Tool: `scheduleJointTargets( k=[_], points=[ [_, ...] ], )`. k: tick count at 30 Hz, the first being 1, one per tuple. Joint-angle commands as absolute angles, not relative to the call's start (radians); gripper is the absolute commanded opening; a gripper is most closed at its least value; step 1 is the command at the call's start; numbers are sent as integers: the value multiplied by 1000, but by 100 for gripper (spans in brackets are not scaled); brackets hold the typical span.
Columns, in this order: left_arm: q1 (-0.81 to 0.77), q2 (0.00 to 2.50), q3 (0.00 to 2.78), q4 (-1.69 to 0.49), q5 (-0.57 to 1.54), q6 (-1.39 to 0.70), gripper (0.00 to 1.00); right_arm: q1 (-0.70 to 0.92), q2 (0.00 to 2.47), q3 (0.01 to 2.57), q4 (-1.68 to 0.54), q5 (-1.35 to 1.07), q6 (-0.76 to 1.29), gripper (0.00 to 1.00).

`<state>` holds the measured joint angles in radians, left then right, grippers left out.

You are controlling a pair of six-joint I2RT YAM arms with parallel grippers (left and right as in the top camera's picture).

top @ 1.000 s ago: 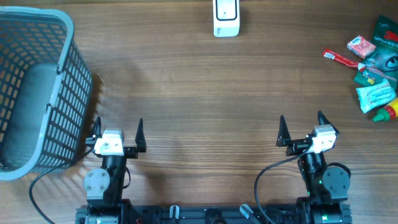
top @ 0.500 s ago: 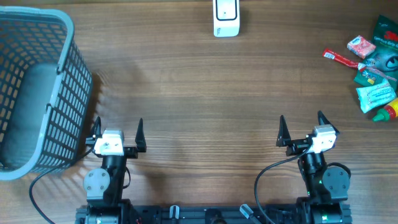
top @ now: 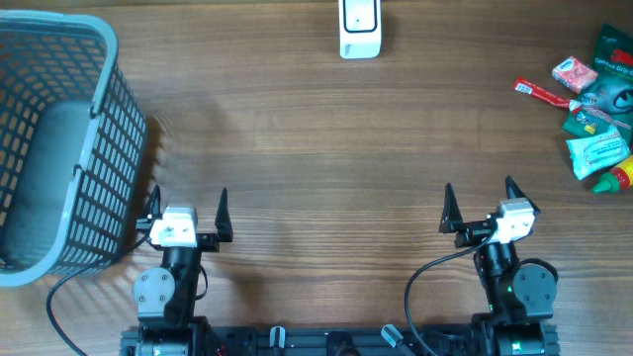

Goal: Scan the item barcode

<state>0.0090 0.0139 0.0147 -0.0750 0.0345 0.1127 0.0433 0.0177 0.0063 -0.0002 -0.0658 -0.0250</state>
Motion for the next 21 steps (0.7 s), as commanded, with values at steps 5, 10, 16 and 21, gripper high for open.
scheduleJointTargets(
  k=[5,10,16,21],
  points=[
    [18,4,6,-75,25,127,100,44,14,6,1,-51,-34,100],
    [18,4,6,-75,25,127,100,44,14,6,1,-51,-34,100],
    [18,4,6,-75,25,127,100,44,14,6,1,-51,-34,100],
    [18,4,6,-75,25,127,100,44,14,6,1,-51,-34,100]
  ],
)
